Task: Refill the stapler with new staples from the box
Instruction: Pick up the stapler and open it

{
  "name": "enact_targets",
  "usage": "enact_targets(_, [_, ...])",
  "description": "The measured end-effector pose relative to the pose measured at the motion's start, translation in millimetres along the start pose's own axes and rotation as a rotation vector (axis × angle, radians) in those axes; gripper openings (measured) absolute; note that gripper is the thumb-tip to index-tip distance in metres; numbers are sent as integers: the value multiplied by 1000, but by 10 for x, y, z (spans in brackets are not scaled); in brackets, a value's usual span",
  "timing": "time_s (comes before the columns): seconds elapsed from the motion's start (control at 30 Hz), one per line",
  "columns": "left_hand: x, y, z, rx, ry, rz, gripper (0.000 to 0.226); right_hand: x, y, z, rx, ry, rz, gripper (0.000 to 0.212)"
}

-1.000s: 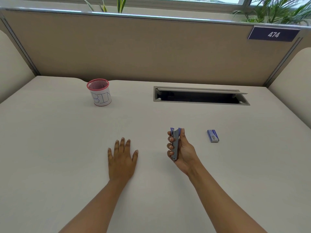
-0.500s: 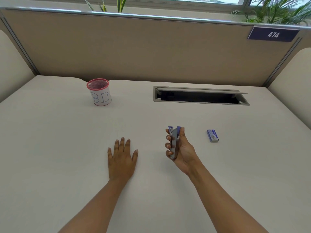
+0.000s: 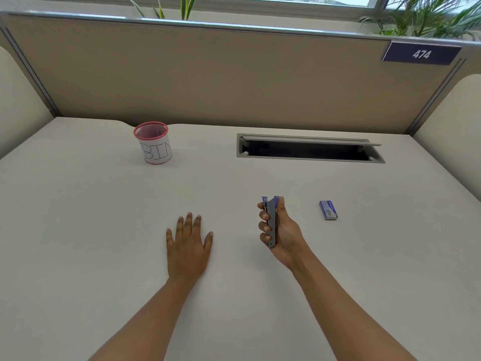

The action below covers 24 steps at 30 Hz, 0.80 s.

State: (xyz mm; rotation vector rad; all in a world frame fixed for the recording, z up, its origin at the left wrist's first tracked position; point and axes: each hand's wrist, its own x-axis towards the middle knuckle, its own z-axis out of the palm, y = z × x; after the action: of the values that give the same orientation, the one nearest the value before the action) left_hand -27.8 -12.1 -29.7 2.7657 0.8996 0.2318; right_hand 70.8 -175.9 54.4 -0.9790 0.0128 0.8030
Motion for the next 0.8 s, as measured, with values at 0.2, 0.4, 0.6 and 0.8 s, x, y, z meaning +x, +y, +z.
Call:
enact_targets(0.2, [3,-7,8,2,16,3,86,-8,2,-27,-55,8,32,47])
enact_targets(0.4, [11,-11,20,-6,11,4,86,-40,5,20,-208,96,33,22])
enact_targets(0.6, [5,-3,7,-15,9,-2,88,-16,5,-21,-188,115,101,46])
enact_targets(0.8, [1,-5,15,-13,8,-1,87,2,48,-50,-117,72,97,45])
